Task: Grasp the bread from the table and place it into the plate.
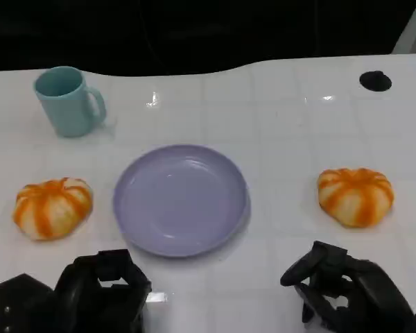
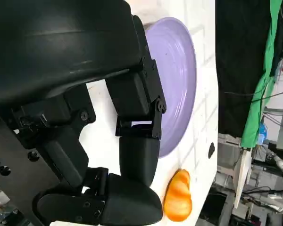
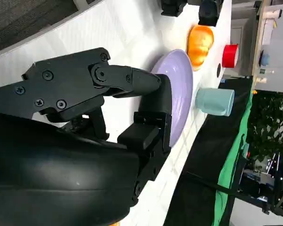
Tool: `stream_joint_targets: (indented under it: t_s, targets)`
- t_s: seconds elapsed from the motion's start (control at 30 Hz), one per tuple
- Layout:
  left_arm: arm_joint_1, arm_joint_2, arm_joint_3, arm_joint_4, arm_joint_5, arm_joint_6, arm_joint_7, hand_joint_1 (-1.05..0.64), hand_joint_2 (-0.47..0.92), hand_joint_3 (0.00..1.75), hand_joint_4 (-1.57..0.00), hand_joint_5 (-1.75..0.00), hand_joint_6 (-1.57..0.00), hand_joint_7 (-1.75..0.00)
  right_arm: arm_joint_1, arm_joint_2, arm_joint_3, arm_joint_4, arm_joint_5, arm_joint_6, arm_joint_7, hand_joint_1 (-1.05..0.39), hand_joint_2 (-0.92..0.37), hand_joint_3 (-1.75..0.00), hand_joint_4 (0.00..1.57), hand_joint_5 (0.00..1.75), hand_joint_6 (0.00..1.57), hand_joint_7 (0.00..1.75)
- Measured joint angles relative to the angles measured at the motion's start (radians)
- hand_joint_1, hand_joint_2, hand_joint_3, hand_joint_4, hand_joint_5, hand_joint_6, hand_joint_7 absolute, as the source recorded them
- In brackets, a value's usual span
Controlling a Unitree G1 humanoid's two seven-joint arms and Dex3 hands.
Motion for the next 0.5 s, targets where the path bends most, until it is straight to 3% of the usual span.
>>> stream_joint_targets:
  t_s: [0.13, 0.23, 0.5]
  targets:
    - [0.0, 0.0, 0.0, 0.001, 0.001, -0.001, 0.0, -1.05, 0.42, 1.02, -1.57, -1.22, -1.41, -0.9, 0.0, 0.002, -0.001, -0.002, 0.004, 0.0, 0.0, -0.43, -0.92, -0.4, 0.68, 1.66, 0.74, 1.03]
    - [0.0, 0.0, 0.0, 0.0, 0.001, -0.001, 0.0, -1.05, 0.42, 1.02, -1.57, -1.22, -1.41, -0.9, -0.002, 0.008, -0.003, -0.003, 0.007, -0.005, -0.007, -0.4, -0.92, -0.33, 0.62, 1.51, 0.74, 0.75]
    - [0.0, -0.001, 0.0, -0.002, 0.0, 0.0, 0.0, -1.05, 0.41, 1.03, -1.57, -1.23, -1.41, -0.89, -0.037, -0.002, -0.026, -0.015, -0.05, -0.078, -0.054, -0.44, -0.92, -0.19, 0.53, 0.98, 0.61, 0.53]
